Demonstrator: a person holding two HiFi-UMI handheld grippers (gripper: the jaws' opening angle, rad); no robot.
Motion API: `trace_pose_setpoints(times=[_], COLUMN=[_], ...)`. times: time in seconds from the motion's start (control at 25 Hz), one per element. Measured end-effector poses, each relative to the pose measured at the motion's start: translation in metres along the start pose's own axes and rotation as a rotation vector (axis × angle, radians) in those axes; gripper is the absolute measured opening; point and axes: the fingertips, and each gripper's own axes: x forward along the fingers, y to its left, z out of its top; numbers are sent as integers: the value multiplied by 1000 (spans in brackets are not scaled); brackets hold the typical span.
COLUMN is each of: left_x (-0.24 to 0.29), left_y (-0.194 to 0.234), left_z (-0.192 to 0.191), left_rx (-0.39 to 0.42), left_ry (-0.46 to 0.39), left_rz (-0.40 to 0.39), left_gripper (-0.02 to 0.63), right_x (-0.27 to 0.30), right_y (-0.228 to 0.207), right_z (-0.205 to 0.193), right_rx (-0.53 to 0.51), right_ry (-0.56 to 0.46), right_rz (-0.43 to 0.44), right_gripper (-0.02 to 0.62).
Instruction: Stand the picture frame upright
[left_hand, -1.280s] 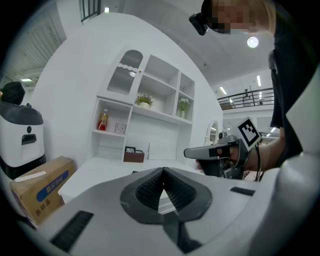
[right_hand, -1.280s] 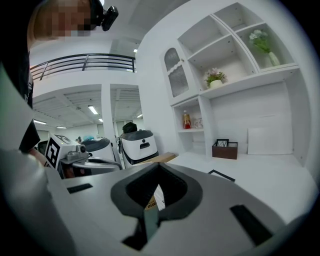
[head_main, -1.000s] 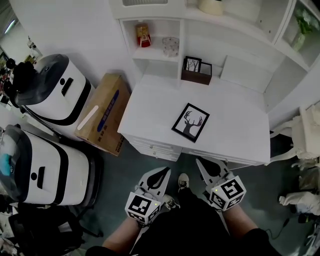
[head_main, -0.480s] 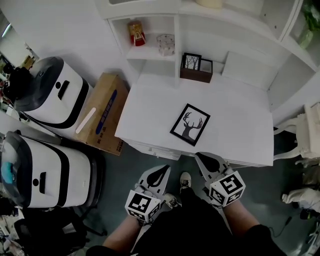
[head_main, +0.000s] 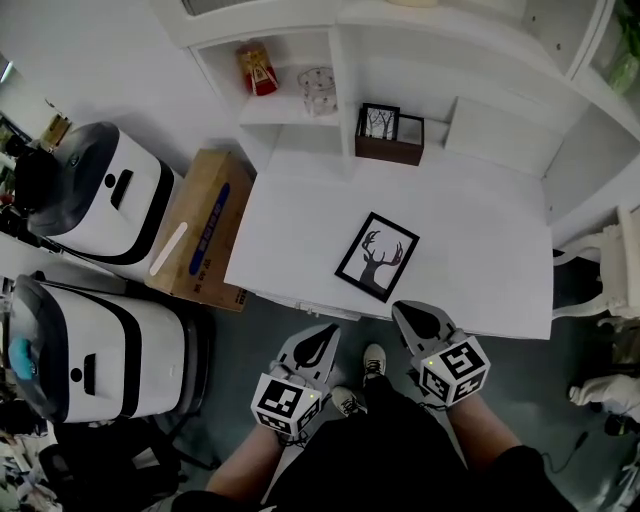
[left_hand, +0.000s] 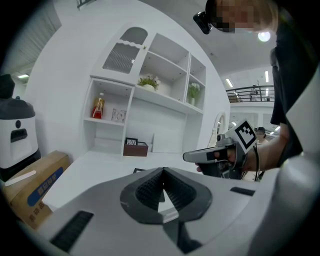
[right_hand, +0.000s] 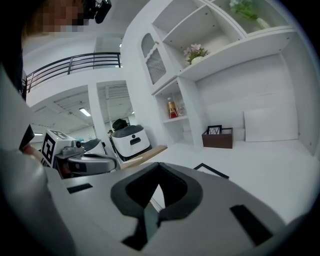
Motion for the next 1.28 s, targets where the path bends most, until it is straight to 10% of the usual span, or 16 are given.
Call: trace_pose_setpoints(times=[1.28], left_x=[120], left_y=[76], left_z=[-19], left_rx=[53], left_ry=[194], left_rz=[-25], left_gripper=[5], right_x=[58], right_y=[-99], right_z=[-43], right_rx=[168], right_ry=[111], right_rz=[-78], right_gripper=[2])
